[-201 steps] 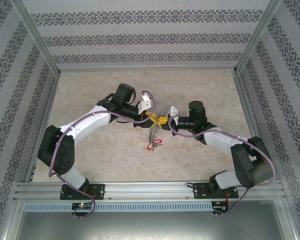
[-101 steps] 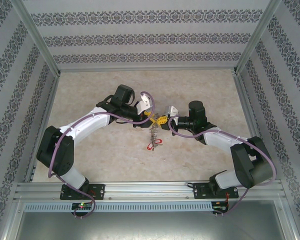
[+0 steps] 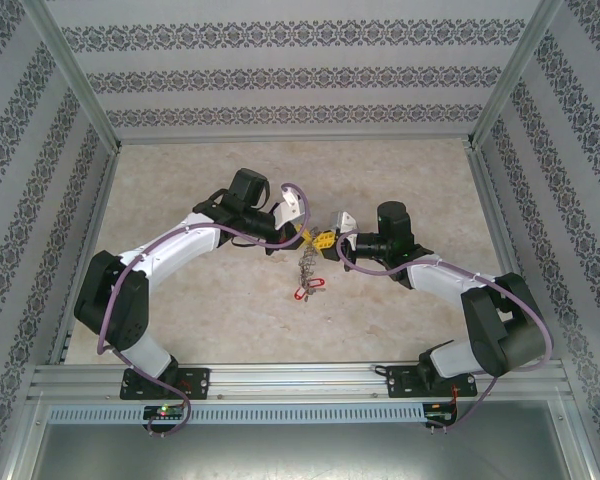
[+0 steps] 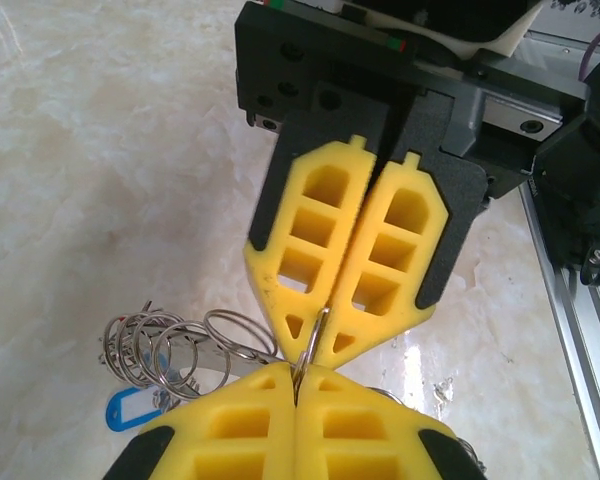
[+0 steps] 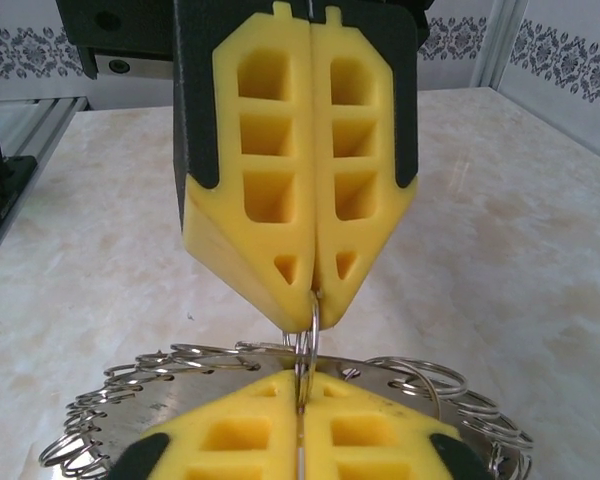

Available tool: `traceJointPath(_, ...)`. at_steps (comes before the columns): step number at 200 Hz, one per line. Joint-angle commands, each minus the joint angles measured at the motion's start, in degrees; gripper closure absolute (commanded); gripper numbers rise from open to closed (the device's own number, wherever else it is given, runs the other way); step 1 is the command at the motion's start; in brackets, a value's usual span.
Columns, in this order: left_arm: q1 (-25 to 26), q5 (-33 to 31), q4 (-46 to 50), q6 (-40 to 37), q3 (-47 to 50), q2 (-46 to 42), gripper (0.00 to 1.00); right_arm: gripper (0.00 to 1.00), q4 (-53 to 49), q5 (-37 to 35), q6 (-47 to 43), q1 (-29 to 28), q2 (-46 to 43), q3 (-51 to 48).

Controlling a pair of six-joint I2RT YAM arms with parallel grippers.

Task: Put the keys on the keyring

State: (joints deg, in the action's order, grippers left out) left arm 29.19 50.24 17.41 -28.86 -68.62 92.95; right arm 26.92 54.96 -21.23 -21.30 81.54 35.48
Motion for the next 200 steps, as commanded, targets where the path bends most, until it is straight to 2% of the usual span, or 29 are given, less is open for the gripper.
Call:
traceJointPath(1, 0.46, -0.15, 4.18, -4.63, -2.25, -1.27, 1.0, 0.79, -2.11, 0.3, -1.75, -0.68, -0.88, 1.99)
traceJointPath(42, 1.61, -4.84, 11.72, -10.07, -5.03, -1.01, 1.0, 0.71, -13.32, -0.16, -7.66, -1.08, -1.83, 5.43)
traceJointPath(87, 2.31, -5.18, 11.34, -10.25, -4.86, -1.18, 1.0, 0.7, -15.64, 0.76, -8.41, -2.29, -0.22, 7.05)
traceJointPath(110, 2.37, -4.53, 11.0, -10.25, -4.53, -1.36, 1.0, 0.77, -15.56, 0.23, -8.45, -2.96, 0.83, 7.7)
traceJointPath(133, 2.32, -3.87, 10.21, -10.29, -3.89, -1.94, 1.0, 1.0, -15.09, 0.59, -8.09, -3.08, 1.64, 8.23)
traceJointPath(169, 1.73, -4.71, 9.09, -9.43, -2.57, -2.91, 1.0, 1.0, -9.51, 1.38, -4.32, -1.94, 0.97, 6.3)
traceJointPath(200, 1.32, -4.12, 6.94, -8.79, -0.01, -3.67, 0.88, 1.0, 3.74, 2.35, 5.04, 0.27, -0.69, 1.89)
